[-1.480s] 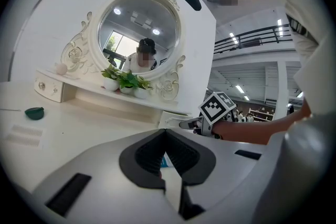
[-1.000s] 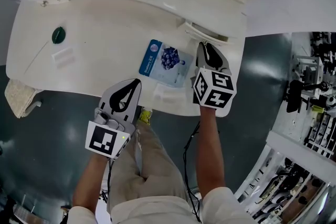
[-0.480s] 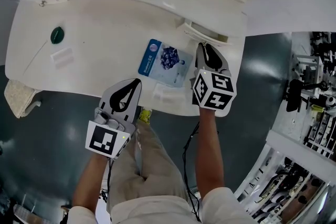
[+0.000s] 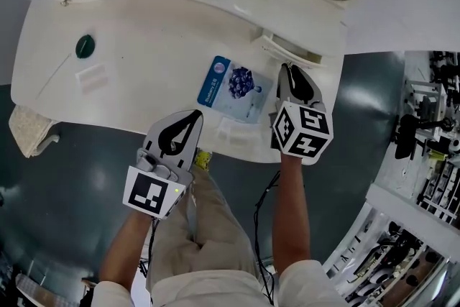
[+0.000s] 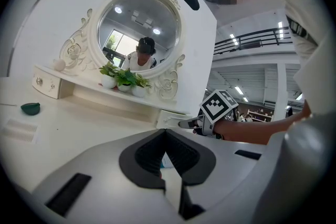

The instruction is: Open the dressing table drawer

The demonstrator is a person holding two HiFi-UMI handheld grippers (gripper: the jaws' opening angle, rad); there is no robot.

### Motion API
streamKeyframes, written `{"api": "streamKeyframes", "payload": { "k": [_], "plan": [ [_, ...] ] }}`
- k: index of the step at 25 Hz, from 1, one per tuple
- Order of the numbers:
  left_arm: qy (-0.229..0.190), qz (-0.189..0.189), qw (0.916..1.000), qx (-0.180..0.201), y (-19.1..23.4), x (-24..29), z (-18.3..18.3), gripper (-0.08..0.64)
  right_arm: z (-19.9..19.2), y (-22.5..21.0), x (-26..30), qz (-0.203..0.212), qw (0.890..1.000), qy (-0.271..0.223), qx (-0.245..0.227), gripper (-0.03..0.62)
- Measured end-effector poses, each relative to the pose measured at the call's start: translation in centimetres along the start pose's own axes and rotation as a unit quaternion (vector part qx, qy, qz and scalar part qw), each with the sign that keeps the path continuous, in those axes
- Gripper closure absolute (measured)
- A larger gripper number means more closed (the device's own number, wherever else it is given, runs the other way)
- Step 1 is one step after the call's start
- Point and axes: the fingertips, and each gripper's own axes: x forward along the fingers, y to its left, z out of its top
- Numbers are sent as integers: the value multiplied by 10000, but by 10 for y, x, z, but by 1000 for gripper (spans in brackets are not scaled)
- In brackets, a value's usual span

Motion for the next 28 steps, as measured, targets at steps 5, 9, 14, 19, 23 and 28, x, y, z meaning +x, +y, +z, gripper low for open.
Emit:
{"api": "streamKeyframes", "payload": {
  "k": [5,9,14,19,23,28],
  "plan": [
    [-33,19,9999,-96,1,1,3,552,1,1,1,3,10000,-15,-29,511],
    [-27,24,9999,-94,2,0,2,552,-1,2,0,-6,10000,-28,-26,512],
    [-32,37,9999,-108,2,0,2,552,-4,2,0,-23,10000,-21,-24,514],
    [-36,28,10000,-38,2,-1,0,552,-4,2,-2,-23,10000,-28,-51,518],
    [-34,22,9999,-95,1,0,1,552,-5,2,-3,-30,10000,-26,-50,520],
    [-3,25,9999,-123,1,0,0,552,-6,3,-4,-53,9999,0,-104,523]
  ]
}}
